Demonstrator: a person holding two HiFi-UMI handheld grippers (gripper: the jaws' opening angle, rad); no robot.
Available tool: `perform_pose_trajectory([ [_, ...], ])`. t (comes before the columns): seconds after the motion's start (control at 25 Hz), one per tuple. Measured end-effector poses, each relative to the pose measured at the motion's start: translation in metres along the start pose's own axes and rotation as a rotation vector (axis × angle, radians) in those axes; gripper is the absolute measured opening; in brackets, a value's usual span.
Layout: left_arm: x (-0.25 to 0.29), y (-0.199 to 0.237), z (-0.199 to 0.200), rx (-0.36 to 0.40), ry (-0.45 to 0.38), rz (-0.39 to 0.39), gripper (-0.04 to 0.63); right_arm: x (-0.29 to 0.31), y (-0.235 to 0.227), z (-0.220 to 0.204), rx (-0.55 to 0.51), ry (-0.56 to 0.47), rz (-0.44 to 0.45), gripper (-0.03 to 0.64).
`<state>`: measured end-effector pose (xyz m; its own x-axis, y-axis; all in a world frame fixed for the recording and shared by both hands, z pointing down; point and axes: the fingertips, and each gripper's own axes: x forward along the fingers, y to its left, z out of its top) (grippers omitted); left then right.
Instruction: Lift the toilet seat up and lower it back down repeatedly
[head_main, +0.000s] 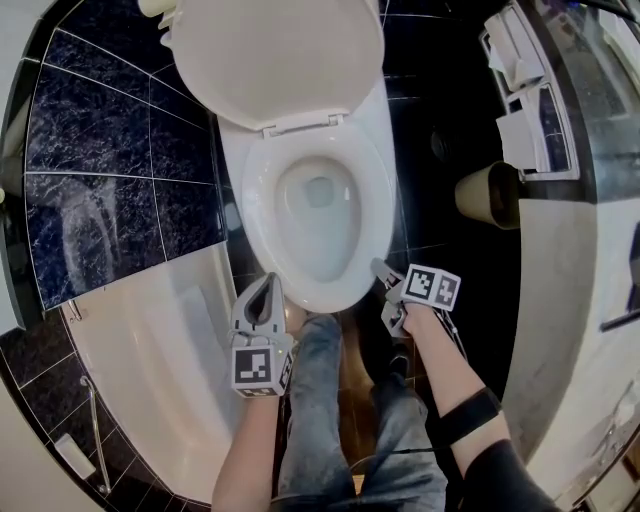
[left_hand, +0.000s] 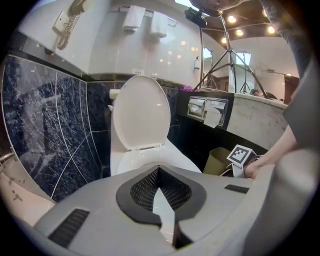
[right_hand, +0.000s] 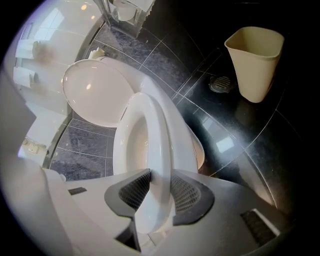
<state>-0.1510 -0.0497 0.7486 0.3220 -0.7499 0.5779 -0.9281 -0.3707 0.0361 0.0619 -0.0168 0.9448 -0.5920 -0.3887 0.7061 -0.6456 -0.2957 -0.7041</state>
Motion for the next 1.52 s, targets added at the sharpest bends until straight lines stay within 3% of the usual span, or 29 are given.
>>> perform_pose_trajectory([
  [0.16, -0.005, -0.009, 0.0, -0.023, 0.009, -0.014, -0.009, -0.008, 0.008, 0.001, 0.013, 0.0, 0.002, 0.139],
  [0.4, -0.027, -0.025, -0.017, 0.012, 0.056, -0.04, -0.009, -0.026, 0.025, 0.005, 0.03, 0.002, -0.002, 0.137],
  [0.56, -0.053, -0.034, -0.063, 0.028, 0.153, -0.052, -0.009, -0.045, 0.046, 0.01, 0.05, 0.005, 0.01, 0.132],
  [0.88, -0.062, -0.054, -0.144, -0.066, 0.346, -0.062, -0.009, -0.073, 0.084, 0.026, 0.073, 0.008, 0.041, 0.134],
  [1.16, -0.025, -0.063, -0.096, -0.07, 0.267, -0.095, -0.009, -0.081, 0.099, 0.033, 0.072, 0.006, 0.055, 0.141],
  [1.52, -0.032, -0.053, -0.046, -0.097, 0.211, -0.073, -0.011, -0.1, 0.13, 0.049, 0.013, 0.009, 0.086, 0.16],
])
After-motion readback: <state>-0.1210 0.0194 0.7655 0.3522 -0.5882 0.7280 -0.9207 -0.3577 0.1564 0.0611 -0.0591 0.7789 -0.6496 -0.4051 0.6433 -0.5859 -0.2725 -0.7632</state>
